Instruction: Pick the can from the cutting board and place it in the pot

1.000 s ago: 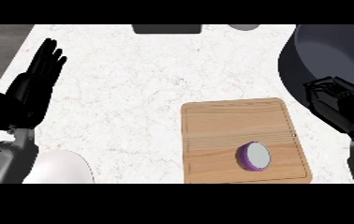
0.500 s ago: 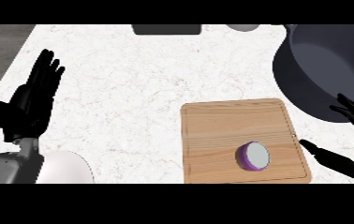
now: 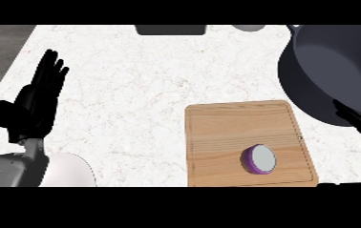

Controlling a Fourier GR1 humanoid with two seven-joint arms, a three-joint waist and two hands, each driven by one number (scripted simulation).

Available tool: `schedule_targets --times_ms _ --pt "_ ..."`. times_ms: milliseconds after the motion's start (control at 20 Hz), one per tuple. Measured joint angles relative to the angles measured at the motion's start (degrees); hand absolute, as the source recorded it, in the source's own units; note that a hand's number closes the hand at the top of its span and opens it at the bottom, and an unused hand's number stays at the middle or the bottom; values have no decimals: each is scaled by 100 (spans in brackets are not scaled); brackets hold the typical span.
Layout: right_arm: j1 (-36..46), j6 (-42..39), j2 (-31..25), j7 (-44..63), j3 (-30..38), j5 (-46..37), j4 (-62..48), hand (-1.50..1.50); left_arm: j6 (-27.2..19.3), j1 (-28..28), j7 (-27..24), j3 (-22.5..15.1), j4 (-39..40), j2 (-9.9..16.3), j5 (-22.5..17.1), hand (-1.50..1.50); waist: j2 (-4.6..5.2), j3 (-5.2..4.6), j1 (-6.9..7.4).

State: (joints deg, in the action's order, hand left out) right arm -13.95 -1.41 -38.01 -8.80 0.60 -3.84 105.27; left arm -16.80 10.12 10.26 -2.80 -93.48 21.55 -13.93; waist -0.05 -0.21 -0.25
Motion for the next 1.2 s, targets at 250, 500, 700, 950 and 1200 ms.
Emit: schedule_targets --times_ms 250,500,700,950,1200 --pt "167 -512 -460 1487 -656 -543 696 -150 10 120 131 7 -12 11 29 0 7 1 60" --pt "596 -1018 -384 3020 -1370 -814 1212 -150 107 132 82 94 65 -21 17 0 11 7 75" --pt "1025 -1280 73 3914 -1813 -1020 1330 -150 70 145 9 62 140 -211 187 0 8 13 58" --pt "1230 -1508 642 4304 -2048 -1398 1204 -150 205 89 13 181 128 -319 307 0 6 18 38" --pt "1213 -1607 968 4535 -2243 -1927 976 -150 334 -13 125 377 -47 -304 322 0 3 19 32"
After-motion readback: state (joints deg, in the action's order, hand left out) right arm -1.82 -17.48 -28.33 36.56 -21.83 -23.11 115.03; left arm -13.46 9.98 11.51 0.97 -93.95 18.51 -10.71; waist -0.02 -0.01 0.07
